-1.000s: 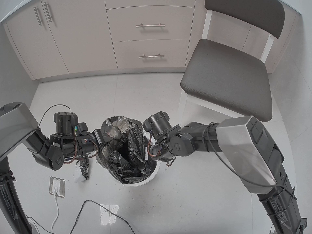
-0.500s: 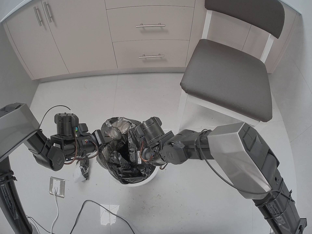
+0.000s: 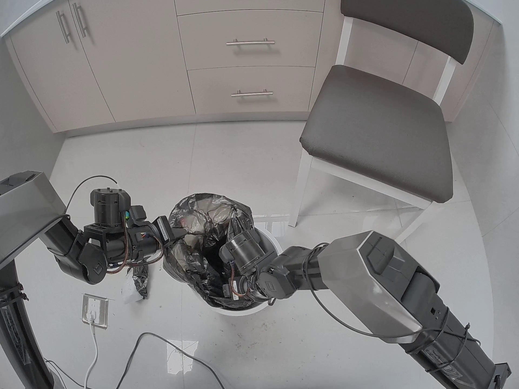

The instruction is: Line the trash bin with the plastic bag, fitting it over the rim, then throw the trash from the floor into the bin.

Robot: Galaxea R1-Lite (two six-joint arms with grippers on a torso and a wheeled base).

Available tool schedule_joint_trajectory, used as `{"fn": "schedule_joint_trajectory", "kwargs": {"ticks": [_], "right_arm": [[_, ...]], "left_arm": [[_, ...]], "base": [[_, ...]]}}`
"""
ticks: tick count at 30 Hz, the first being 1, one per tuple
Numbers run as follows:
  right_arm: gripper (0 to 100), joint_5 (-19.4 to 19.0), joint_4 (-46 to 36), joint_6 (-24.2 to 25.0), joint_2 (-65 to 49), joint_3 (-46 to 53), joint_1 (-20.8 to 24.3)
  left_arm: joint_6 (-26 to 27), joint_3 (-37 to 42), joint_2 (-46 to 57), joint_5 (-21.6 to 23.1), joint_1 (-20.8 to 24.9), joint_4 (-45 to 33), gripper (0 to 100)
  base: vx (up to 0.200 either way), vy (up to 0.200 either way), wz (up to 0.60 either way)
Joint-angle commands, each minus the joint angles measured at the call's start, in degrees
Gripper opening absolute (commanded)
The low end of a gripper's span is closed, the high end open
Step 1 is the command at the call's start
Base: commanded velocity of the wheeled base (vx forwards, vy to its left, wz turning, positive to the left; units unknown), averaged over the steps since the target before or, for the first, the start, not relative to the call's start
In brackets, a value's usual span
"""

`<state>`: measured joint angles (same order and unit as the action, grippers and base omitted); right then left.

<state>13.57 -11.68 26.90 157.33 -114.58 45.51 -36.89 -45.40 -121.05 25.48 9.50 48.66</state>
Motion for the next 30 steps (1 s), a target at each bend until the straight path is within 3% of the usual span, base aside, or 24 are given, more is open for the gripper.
{"fn": "schedule_joint_trajectory", "kwargs": {"ticks": [1,19,29,30], "right_arm": [[100,0.58,-0.19,-0.71,3.86,-0.01,-0.51],[100,0.58,-0.36,-2.65,-0.89,-0.01,1.34],[100,0.32,-0.19,-2.21,2.10,-0.01,1.34],[0,0.14,-0.19,-2.12,2.45,-0.01,1.34]], "left_arm": [[-0.03,0.05,0.03,0.01,0.00,0.03,0],[-0.46,-0.04,-0.32,0.01,0.52,0.03,0],[-1.17,-0.04,-0.32,0.01,0.87,0.03,0],[-1.17,-0.04,-0.32,0.01,0.87,0.11,0]], "base": [[0.000,0.000,0.00],[0.000,0.000,0.00],[0.000,0.000,0.00],[0.000,0.000,0.00]]}}
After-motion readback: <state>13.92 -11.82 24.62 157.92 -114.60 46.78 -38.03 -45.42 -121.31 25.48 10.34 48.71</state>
